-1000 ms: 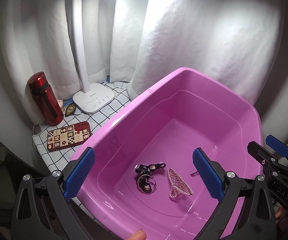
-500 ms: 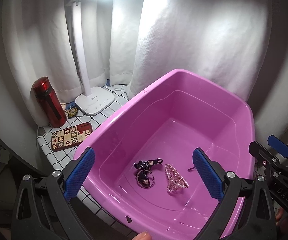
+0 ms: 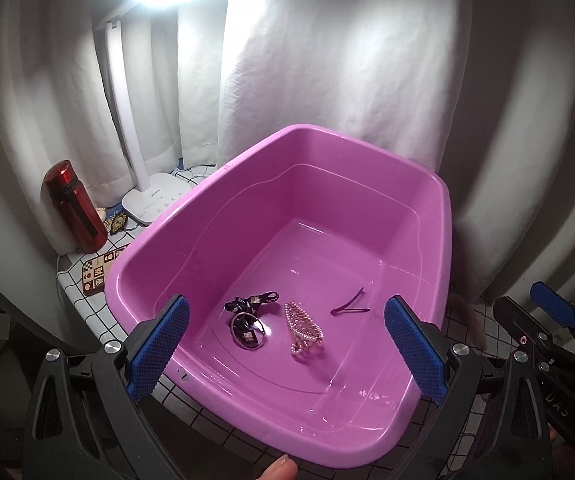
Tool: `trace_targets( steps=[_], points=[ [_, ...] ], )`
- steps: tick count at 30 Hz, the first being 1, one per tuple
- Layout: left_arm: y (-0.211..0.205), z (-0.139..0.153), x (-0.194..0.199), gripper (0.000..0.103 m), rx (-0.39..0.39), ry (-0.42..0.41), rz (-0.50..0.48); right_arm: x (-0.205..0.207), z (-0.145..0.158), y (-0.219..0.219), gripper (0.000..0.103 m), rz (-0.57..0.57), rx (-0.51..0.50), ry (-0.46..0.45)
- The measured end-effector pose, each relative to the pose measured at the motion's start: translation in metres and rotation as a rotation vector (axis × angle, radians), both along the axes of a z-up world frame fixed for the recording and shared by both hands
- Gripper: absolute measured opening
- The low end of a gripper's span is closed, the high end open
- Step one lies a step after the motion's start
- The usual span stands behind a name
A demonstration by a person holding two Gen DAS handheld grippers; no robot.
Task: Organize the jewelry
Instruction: 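Move both tools away from the tub back toward the table, then reach the left tool to the silver ring while the right tool reaches the black watch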
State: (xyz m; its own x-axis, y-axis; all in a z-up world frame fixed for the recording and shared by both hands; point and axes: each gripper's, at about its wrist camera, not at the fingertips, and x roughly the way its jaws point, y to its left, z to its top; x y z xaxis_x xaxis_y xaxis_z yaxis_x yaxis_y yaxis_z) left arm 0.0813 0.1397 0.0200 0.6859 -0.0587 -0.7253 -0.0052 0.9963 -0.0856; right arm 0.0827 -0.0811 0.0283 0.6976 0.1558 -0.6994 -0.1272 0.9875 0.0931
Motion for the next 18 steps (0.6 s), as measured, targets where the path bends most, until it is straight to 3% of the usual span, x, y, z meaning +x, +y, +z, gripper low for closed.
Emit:
trace_targets(
  steps=[18],
  points=[
    [-0.114, 0.003, -0.042, 0.096, -0.042, 0.003, -0.215, -0.116, -0.027, -0.167, 0.066, -0.347, -0.039, 0.079]
  ],
)
